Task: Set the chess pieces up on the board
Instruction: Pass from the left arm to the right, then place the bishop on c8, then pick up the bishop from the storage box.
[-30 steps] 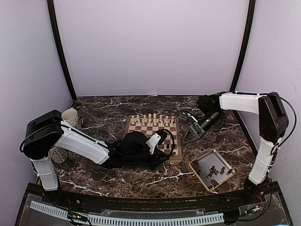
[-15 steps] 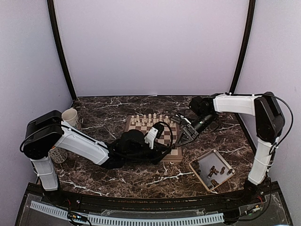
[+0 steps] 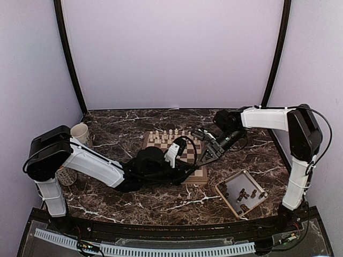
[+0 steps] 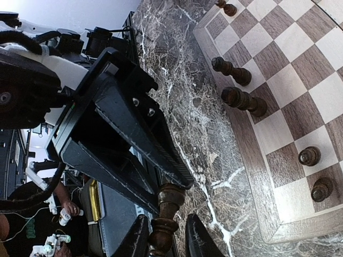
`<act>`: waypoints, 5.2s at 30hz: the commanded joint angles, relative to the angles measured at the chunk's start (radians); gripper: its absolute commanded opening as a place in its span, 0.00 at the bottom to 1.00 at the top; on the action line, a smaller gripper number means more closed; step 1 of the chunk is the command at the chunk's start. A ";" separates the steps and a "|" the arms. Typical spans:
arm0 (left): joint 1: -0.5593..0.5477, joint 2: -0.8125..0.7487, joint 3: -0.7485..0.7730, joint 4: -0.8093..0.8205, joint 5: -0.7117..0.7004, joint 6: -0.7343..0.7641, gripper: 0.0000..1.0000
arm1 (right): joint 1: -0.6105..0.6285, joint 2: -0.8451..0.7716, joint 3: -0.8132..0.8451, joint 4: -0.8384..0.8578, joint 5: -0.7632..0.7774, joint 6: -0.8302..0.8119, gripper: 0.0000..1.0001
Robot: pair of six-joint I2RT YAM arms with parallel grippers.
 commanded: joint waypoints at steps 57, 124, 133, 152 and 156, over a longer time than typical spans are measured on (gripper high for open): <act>0.476 -0.557 -0.149 -0.524 -0.093 -0.079 0.52 | 0.421 0.196 0.448 -0.159 1.052 -0.337 0.14; 0.476 -0.553 -0.167 -0.478 0.058 0.009 0.53 | 0.337 0.003 0.358 -0.104 0.944 -0.298 0.36; 0.472 -0.481 -0.077 -0.488 0.237 0.087 0.49 | 0.124 -0.237 0.077 -0.101 0.884 -0.267 0.36; 0.449 -0.442 -0.073 -0.461 0.222 0.059 0.48 | 0.078 -0.520 -0.424 -0.163 0.916 -0.428 0.46; 0.448 -0.441 -0.076 -0.460 0.223 0.050 0.48 | 0.132 -0.515 -0.466 -0.156 0.921 -0.428 0.43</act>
